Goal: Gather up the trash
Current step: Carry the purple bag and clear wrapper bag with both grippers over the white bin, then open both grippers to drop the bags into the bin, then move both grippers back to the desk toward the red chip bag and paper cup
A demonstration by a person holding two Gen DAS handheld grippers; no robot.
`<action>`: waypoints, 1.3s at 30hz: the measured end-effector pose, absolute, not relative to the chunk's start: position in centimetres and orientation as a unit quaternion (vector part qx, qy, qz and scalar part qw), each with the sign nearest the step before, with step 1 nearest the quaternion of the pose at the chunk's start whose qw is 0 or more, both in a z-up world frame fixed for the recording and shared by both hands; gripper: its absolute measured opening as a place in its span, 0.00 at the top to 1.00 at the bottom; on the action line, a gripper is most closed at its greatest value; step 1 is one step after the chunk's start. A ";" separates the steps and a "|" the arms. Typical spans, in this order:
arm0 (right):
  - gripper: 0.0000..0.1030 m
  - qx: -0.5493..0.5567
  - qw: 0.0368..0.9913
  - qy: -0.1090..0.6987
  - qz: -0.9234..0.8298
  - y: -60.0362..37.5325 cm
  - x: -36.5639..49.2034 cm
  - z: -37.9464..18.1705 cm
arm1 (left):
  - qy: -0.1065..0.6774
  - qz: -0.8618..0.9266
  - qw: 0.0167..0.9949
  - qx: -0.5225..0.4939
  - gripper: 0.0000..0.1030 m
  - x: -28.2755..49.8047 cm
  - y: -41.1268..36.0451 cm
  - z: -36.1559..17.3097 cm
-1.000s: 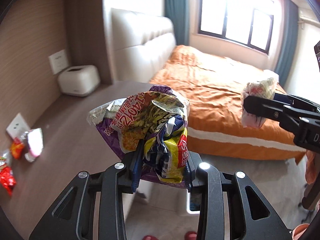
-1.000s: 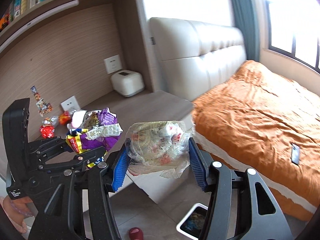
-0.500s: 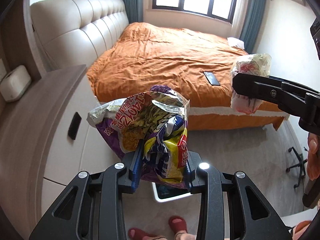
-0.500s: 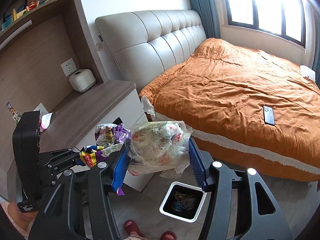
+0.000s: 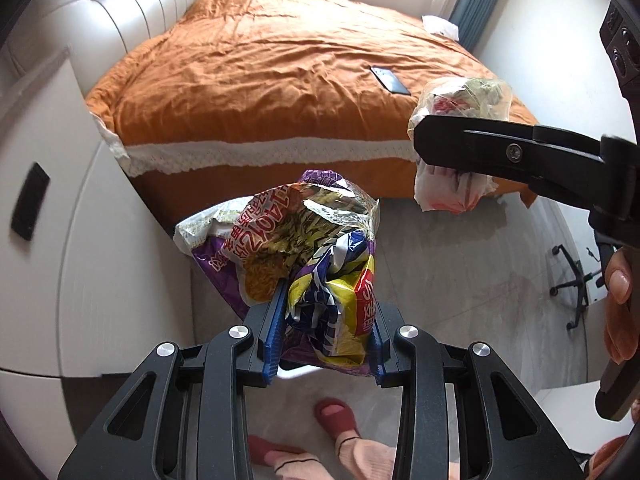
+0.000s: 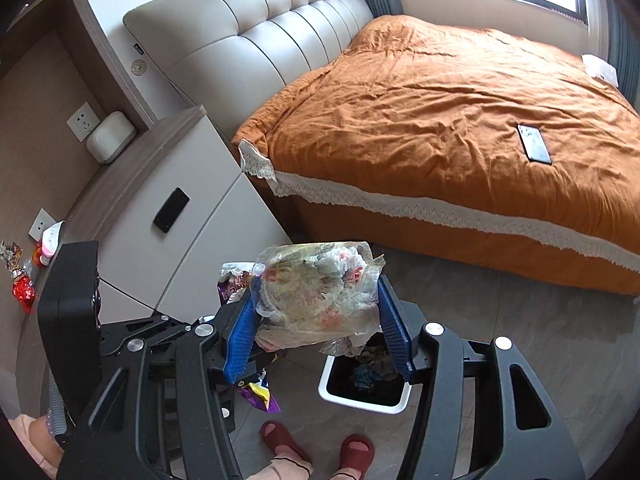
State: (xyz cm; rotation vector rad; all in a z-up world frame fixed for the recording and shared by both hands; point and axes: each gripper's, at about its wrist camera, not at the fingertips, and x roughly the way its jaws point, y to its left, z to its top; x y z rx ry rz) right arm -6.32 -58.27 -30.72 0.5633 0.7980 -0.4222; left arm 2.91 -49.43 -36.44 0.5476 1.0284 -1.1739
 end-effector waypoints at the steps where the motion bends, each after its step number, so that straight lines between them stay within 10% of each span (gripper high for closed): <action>1: 0.45 0.274 0.859 0.383 -0.203 -58.6 -6.2 -31.8 | 0.465 -0.526 0.669 0.243 0.67 3.0 -49.6 -37.9; 5: 0.45 0.294 0.842 0.401 -0.210 -59.4 -5.7 -37.9 | 0.492 -0.536 0.640 0.246 0.65 3.3 -50.1 -44.1; 6: 0.44 0.293 0.839 0.406 -0.212 -59.5 -5.6 -39.4 | 0.496 -0.538 0.636 0.246 0.50 3.4 -50.2 -45.2; 7: 0.38 0.294 0.837 0.411 -0.213 -59.6 -5.5 -40.6 | 0.501 -0.539 0.632 0.244 0.12 3.4 -50.4 -46.5; 8: 0.28 0.298 0.831 0.422 -0.208 -59.7 -5.2 -42.5 | 0.501 -0.536 0.635 0.242 0.04 3.5 -50.5 -47.6; 10: 0.04 0.292 0.826 0.424 -0.231 -59.8 -5.3 -44.8 | 0.499 -0.529 0.642 0.244 0.05 3.7 -50.7 -49.5; 20: 0.04 0.278 0.814 0.454 -0.232 -58.6 -6.0 -46.7 | 0.510 -0.504 0.653 0.244 0.05 4.4 -50.3 -50.5; 39: 0.04 0.225 0.874 0.384 -0.195 -53.7 -5.4 -32.1 | 0.453 -0.477 0.731 0.181 0.05 4.8 -44.9 -34.0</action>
